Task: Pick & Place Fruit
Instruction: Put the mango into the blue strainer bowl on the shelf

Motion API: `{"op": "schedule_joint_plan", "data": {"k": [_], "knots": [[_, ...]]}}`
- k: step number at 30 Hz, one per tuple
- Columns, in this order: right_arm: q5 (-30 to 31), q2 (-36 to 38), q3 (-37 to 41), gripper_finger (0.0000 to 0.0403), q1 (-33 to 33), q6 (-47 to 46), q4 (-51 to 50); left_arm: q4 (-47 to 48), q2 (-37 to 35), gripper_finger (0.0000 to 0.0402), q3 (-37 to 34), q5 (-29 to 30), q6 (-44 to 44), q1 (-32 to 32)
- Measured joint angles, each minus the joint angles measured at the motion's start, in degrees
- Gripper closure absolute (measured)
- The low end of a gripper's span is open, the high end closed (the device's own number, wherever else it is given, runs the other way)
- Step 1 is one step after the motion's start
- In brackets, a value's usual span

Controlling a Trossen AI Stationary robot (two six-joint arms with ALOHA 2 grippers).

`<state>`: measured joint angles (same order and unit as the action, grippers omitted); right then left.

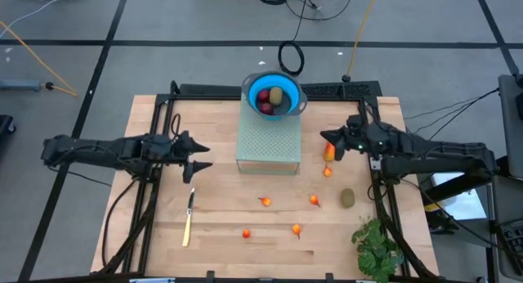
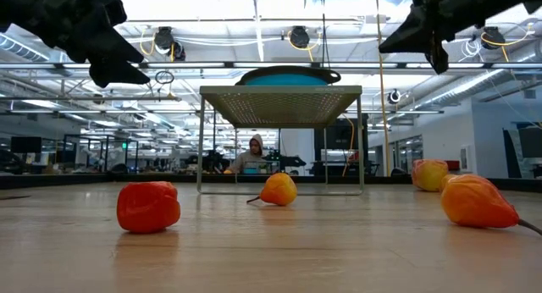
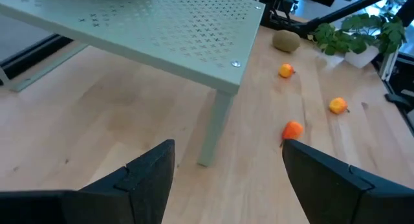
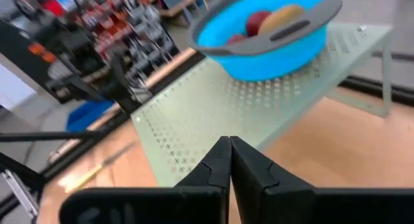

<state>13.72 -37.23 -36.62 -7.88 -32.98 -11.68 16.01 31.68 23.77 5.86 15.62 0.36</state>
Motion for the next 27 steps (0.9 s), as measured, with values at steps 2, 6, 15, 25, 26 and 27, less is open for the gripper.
{"op": "schedule_joint_plan", "data": {"k": [2,6,15,25,26,27], "knots": [[0.0,-2.2,-2.5,0.0402,0.0,-1.4,-3.7,0.0,0.0,0.0115,0.0,-1.0,-0.7,1.0],[0.0,-6.4,-6.9,0.0402,0.0,-4.0,-10.6,-0.6,0.0,0.0115,0.0,-1.4,-1.7,2.8],[2.0,-15.2,-14.6,0.0402,0.0,-9.4,-24.3,-4.3,0.0,0.0115,0.0,-1.5,-3.0,3.9],[7.3,-22.3,-21.3,0.0403,-0.1,-19.4,-41.8,-5.1,0.0,0.0115,0.0,-1.3,-5.6,3.9],[7.1,-22.5,-21.4,0.0403,-0.1,-20.3,-42.3,-5.6,0.0,0.0115,0.0,-1.3,-6.0,3.9],[6.8,-22.8,-21.4,0.0403,-0.1,-20.7,-42.6,-6.0,0.0,0.0115,0.0,-1.3,-6.5,3.9]]}}
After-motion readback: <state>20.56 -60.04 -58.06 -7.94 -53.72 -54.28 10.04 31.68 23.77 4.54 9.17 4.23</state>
